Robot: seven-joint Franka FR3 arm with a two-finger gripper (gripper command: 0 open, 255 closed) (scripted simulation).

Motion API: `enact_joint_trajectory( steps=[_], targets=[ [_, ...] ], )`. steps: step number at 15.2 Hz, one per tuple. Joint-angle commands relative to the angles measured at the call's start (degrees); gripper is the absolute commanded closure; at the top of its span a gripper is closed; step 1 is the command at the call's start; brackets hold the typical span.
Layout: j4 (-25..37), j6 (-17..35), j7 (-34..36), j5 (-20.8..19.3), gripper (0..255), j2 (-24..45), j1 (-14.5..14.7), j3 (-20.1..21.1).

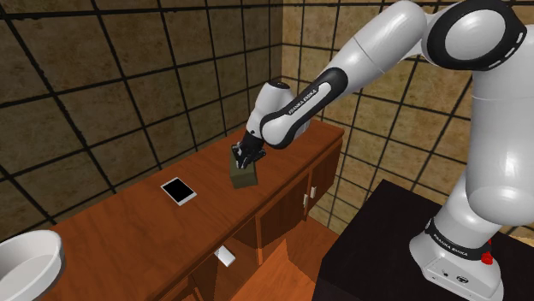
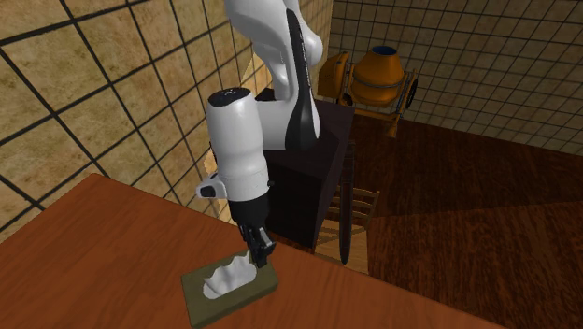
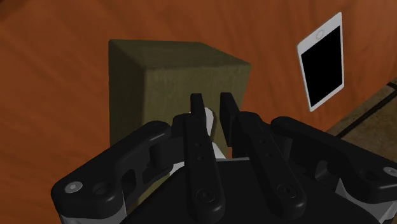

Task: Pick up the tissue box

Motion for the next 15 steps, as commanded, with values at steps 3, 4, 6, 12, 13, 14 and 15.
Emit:
enact_joint_trajectory(
  steps=[3, 4, 6, 12, 13, 14, 15],
  targets=[
    [0.3, -2.4, 0.0, 0.4, 255, -2.1, -0.3, 0.3],
    [0.4, -3.1, 0.1, 0.5, 255, -2.7, -0.4, 0.4],
    [0.7, -4.4, 0.1, 0.7, 255, -3.7, -0.6, 0.5],
    [1.8, -8.4, 0.2, 1.3, 255, -6.7, -0.9, 0.8],
    [2.1, -9.1, 0.2, 1.3, 255, -7.2, -1.0, 0.9],
    [2.1, -9.2, 0.2, 1.4, 255, -7.2, -1.0, 0.9],
    [2.1, -9.2, 0.2, 1.4, 255, -7.2, -1.0, 0.9]
  ],
)
